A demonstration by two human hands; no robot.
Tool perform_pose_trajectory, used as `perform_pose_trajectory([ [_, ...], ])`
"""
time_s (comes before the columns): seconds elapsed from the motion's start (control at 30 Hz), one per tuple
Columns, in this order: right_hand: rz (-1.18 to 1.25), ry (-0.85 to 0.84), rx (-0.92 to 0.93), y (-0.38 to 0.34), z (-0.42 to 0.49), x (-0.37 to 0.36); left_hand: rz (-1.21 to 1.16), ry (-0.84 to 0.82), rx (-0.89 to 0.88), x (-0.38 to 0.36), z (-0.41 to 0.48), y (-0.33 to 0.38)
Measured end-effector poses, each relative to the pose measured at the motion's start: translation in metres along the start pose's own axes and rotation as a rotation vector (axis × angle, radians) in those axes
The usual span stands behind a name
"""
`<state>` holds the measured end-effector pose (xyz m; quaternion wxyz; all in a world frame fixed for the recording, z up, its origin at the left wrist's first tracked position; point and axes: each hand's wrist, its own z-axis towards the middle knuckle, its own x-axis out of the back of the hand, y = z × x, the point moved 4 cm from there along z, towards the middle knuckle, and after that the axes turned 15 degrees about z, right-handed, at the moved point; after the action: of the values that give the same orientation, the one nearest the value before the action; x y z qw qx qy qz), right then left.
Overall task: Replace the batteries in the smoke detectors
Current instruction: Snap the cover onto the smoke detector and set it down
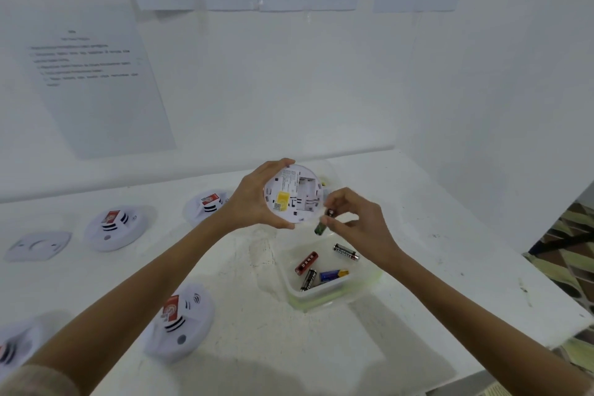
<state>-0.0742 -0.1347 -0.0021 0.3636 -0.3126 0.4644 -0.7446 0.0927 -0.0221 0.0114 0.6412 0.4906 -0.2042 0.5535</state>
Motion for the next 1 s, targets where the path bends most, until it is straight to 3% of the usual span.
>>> perform_pose_trajectory([
  [0.07, -0.108, -0.159, -0.088, 0.01, -0.004, 0.0, 0.015, -0.006, 0.01, 0.001, -0.003, -0.001],
  [0.13, -0.169, -0.216, -0.129, 0.017, -0.006, 0.0, 0.016, -0.012, 0.027, 0.002, -0.006, 0.0],
  [0.53, -0.104, -0.119, 0.048, -0.009, 0.03, 0.001, -0.023, 0.062, 0.099, 0.02, -0.003, -0.004],
  [0.67, -0.184, -0.089, 0.077, -0.011, 0.07, -0.002, 0.041, 0.05, 0.062, 0.034, 0.017, -0.016],
  [0.87, -0.291, -0.082, -0.005, 0.015, 0.127, -0.008, 0.088, 0.017, 0.111, 0.033, 0.049, -0.055],
  [1.0, -0.311, -0.103, -0.154, 0.045, 0.152, -0.014, 0.069, -0.011, 0.168, 0.024, 0.062, -0.081],
])
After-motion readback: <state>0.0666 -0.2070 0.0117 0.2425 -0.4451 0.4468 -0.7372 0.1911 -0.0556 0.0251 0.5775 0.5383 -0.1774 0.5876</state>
